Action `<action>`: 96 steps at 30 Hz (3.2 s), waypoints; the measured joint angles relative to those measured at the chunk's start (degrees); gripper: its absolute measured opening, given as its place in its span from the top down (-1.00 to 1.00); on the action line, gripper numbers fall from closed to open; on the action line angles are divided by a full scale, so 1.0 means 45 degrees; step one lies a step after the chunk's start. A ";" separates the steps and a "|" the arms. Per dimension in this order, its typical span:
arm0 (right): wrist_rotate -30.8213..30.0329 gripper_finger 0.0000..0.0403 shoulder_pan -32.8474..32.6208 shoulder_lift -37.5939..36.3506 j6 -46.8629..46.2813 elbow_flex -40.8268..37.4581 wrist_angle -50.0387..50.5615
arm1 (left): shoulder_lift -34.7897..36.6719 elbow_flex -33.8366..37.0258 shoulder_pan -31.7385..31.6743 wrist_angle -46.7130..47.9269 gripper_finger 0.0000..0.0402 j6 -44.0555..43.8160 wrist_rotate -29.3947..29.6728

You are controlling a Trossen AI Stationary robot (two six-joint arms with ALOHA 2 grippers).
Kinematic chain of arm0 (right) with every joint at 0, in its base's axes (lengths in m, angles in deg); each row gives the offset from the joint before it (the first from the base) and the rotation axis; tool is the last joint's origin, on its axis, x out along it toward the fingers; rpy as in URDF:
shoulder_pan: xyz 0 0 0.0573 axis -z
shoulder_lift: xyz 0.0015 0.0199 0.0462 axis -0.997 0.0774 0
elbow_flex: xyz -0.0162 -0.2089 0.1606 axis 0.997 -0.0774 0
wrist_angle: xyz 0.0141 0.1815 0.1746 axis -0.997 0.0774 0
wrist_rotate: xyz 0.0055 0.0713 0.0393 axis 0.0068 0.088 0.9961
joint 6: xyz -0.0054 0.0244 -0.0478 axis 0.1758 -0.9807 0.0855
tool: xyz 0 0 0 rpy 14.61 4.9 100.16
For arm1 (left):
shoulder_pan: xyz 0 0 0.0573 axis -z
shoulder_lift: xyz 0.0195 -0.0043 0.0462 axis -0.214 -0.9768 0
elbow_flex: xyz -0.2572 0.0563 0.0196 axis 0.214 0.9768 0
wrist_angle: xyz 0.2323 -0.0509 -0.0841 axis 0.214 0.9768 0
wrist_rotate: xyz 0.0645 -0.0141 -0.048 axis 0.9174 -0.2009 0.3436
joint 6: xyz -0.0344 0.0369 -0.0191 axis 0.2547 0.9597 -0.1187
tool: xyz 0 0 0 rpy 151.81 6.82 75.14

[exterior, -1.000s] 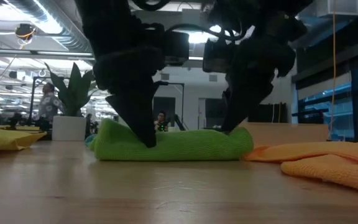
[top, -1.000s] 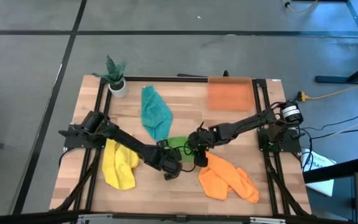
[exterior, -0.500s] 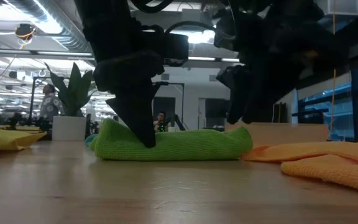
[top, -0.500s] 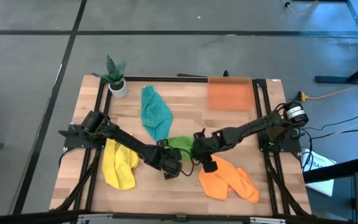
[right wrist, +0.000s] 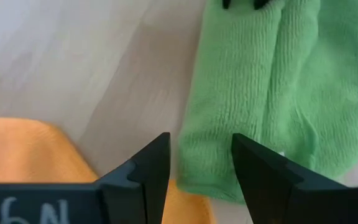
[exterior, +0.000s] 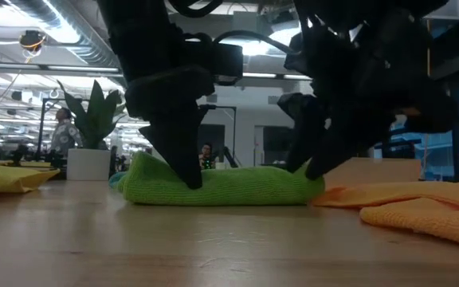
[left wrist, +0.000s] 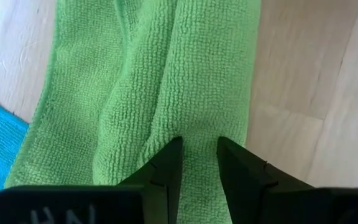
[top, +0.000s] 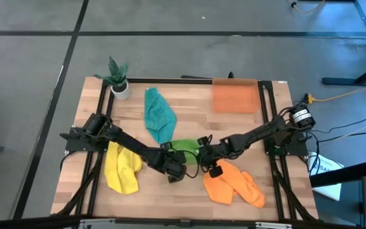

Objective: Roll microfiber towels into tight, uniform cylinder then place into a basket
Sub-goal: Fold the green towel

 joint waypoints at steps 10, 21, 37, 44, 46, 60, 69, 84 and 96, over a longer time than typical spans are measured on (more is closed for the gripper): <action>-0.0192 0.15 -0.0083 0.0879 0.0545 -0.0170 -0.0470 | 0.0000 0.0000 -0.0117 -0.0004 0.54 0.0004 -0.0017; -0.0598 0.36 -0.0083 0.0894 0.0202 -0.0170 -0.0550 | 0.0256 0.0015 -0.0015 -0.0077 0.54 0.0227 0.0002; -0.0663 0.88 -0.0083 0.0894 -0.0174 -0.0165 -0.0556 | 0.0679 0.0008 0.1850 0.0087 0.54 0.1214 0.1341; -0.0616 0.94 -0.0078 0.0894 -0.0420 -0.0165 -0.0603 | 0.0289 0.0706 0.2030 0.0316 0.54 0.0631 0.1575; -0.0566 0.92 -0.0078 0.0894 -0.0589 -0.0165 -0.0609 | 0.0291 0.1054 0.2023 0.0285 0.54 0.0277 0.1710; -0.0178 0.93 -0.0078 0.0894 -0.0781 -0.0165 -0.0654 | 0.0306 0.1608 0.1795 0.0287 0.54 0.0329 0.2651; -0.0065 0.93 -0.0078 0.0894 -0.0752 -0.0165 -0.0658 | 0.0073 0.1749 0.1587 0.0187 0.54 0.0319 0.2484; 0.0135 0.93 -0.0078 0.0894 -0.1070 -0.0165 -0.0654 | 0.0033 0.1783 0.1289 -0.0037 0.96 -0.0220 0.1040; 0.1770 0.94 -0.0043 0.0700 -0.4011 -0.0153 -0.0575 | 0.2084 0.1855 0.0165 -0.0016 1.00 -0.1258 -0.3032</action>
